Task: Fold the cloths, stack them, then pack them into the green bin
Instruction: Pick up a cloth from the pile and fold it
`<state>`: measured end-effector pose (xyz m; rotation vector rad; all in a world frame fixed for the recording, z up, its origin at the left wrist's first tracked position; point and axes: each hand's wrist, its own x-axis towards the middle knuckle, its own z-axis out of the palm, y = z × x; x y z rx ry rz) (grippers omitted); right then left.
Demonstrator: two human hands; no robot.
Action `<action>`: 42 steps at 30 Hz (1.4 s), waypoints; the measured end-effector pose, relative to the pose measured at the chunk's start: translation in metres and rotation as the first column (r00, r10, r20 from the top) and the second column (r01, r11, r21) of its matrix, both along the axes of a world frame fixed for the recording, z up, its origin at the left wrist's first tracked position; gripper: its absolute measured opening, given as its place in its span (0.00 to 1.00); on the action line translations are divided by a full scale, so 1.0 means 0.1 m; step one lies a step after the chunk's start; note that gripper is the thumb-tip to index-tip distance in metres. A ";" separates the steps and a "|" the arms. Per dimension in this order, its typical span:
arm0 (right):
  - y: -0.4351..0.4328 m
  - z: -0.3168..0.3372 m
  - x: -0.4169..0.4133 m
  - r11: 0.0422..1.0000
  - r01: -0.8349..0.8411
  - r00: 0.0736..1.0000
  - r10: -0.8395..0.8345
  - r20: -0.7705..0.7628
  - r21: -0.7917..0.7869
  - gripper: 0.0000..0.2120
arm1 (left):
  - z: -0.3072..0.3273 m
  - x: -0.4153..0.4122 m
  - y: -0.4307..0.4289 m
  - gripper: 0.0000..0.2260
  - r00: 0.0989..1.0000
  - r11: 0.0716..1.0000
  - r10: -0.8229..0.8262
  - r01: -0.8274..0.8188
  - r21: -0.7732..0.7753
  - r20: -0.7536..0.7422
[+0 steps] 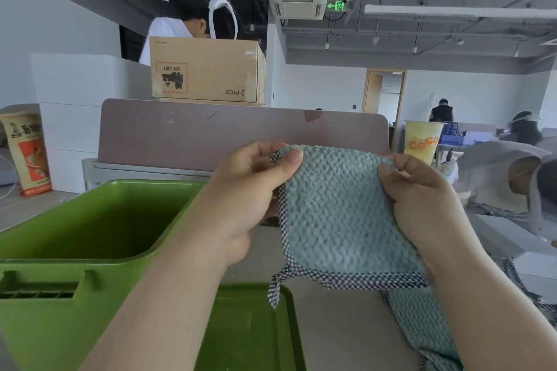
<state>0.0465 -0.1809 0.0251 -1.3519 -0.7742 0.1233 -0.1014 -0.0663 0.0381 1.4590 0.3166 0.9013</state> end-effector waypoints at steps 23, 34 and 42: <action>-0.25 -0.07 0.38 0.800 -0.502 0.835 0.547 0.056 -0.329 0.25 | -0.11 0.04 0.11 0.31 0.968 0.911 0.140 -0.043 0.411 -0.209; -0.21 -0.05 0.27 0.765 -0.555 0.794 0.604 0.065 -0.328 0.23 | 0.01 -0.09 0.09 0.34 0.997 0.953 -0.028 0.047 0.300 -0.066; -0.09 0.01 -0.03 0.860 -0.509 0.860 0.506 0.064 0.031 0.11 | 0.02 0.02 -0.03 0.22 0.951 0.957 -0.253 0.274 -0.098 0.180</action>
